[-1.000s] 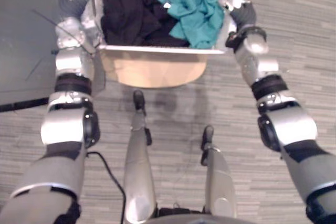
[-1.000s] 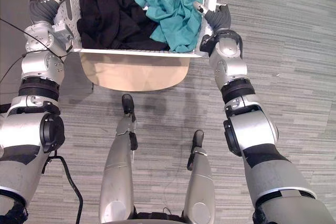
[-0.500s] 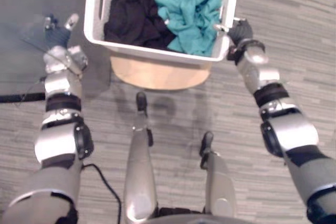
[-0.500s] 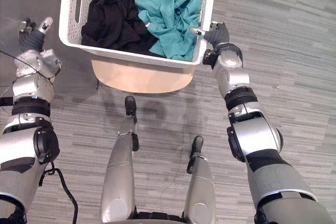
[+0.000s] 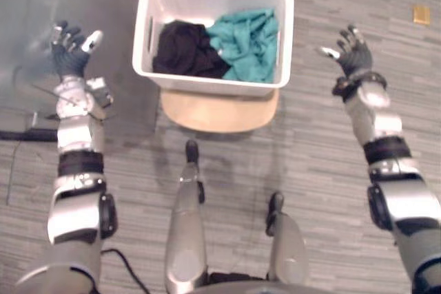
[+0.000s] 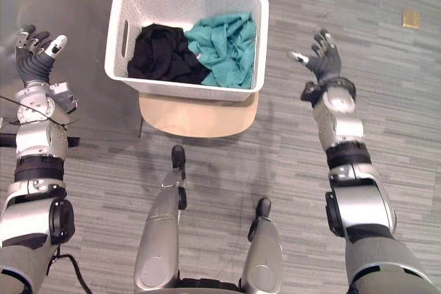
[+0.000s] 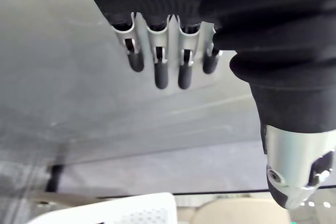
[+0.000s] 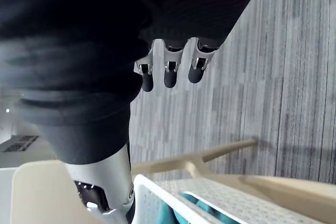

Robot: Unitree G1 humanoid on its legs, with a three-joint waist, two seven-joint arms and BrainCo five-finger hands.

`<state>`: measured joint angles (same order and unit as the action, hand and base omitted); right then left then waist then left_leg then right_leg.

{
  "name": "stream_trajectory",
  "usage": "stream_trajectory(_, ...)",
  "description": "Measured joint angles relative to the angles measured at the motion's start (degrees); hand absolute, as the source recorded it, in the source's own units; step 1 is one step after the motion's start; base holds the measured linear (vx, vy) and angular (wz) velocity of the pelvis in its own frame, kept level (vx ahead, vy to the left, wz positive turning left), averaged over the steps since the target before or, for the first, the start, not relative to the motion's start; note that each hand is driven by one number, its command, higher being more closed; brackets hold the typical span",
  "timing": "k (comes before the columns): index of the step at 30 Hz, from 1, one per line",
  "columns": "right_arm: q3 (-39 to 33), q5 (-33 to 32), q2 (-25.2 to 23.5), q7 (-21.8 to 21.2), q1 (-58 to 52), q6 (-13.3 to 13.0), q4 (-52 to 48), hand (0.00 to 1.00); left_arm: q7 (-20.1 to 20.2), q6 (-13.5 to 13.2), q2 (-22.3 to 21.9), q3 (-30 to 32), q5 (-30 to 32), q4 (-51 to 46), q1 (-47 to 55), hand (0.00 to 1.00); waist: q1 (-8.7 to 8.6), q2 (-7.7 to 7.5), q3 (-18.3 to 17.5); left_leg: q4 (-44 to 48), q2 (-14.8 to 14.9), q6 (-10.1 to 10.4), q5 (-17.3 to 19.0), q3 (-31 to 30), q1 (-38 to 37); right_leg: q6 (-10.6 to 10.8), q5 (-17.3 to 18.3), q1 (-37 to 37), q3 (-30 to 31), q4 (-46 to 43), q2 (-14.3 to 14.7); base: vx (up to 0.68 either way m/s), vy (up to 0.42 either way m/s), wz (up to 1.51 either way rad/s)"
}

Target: Pick up the laundry basket with both hands and put the clothes into the washing machine.

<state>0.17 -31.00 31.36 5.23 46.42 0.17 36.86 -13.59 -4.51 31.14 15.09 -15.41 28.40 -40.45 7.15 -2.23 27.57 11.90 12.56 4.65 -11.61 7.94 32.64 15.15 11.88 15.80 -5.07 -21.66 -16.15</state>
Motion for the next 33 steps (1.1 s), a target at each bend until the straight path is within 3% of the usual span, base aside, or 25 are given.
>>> stream_trajectory(4,-5.7,0.0,0.3,-0.3,-13.4,-1.2,-5.3,0.00,-1.5,-2.2,-0.4,-2.4,-0.4,-10.8,9.4,0.00,-0.04,1.13,-1.0,-1.3,-1.3,-0.1,0.4,0.2,-4.3,0.0,0.2,-4.8,-1.3,1.4,-1.1,0.04,-0.039,0.16)
stream_trajectory(7,-11.2,0.1,-0.4,-0.3,-22.3,-1.5,-6.7,0.00,-1.7,-3.1,-2.7,-2.4,0.5,-15.2,16.0,0.00,-0.10,2.63,-4.5,-2.8,-2.0,-0.1,0.3,0.2,-5.3,0.1,0.3,-6.7,-2.8,3.1,-1.6,0.06,-0.022,0.18)
stream_trajectory(13,-20.6,2.6,-7.4,-0.5,-39.4,-2.0,-6.9,0.00,-0.7,-3.6,-9.4,-2.4,2.0,-17.4,33.7,0.00,-0.51,2.26,-13.4,-9.0,-3.7,1.2,-1.4,-0.4,-12.0,0.1,0.3,-12.9,-4.3,7.3,-2.0,0.12,-0.050,0.09)
stream_trajectory(16,-23.6,4.8,-11.6,-1.1,-45.2,-2.3,-6.7,0.00,1.2,-3.6,-13.9,-2.2,2.1,-16.5,42.1,0.00,-1.65,1.75,-16.6,-11.7,-3.8,2.0,-2.0,-0.6,-15.7,-0.1,0.4,-15.8,-4.4,8.8,-1.5,0.09,-0.069,-0.02)
stream_trajectory(22,-24.0,7.5,-22.8,-3.0,-53.9,-2.8,-1.7,0.00,5.7,-3.0,-23.5,-2.2,2.1,2.0,50.4,0.00,-2.51,1.39,-21.7,-17.3,-3.4,2.6,-3.8,-0.1,-23.5,-0.5,0.6,-21.1,-4.1,11.5,-0.8,0.04,-0.055,-0.07)
stream_trajectory(26,-21.5,7.3,-28.3,-3.1,-55.3,-2.8,6.8,0.00,8.0,-0.9,-28.6,-2.2,1.3,18.8,52.0,0.00,-3.22,1.60,-23.3,-17.8,-2.5,2.9,-3.5,1.8,-26.0,-1.0,1.2,-21.8,-1.7,11.9,-0.2,-0.03,-0.037,-0.24)
stream_trajectory(30,-20.0,6.6,-30.0,-2.9,-55.7,-3.0,16.9,0.00,9.1,-0.5,-28.2,-0.4,-1.3,29.7,51.6,0.00,-3.54,2.21,-24.8,-17.8,-1.7,3.1,-3.1,2.1,-27.0,-1.7,1.3,-22.1,-0.8,12.0,0.4,-0.05,-0.032,-0.13)
stream_trajectory(33,-20.1,6.1,-30.6,-2.9,-55.7,-2.7,24.2,0.00,10.6,0.1,-28.3,1.7,-7.2,32.7,51.6,0.00,-4.00,1.93,-24.7,-17.8,-2.1,3.2,-3.0,1.6,-29.4,-1.8,1.2,-25.5,-1.1,13.0,0.4,-0.01,-0.016,0.10)
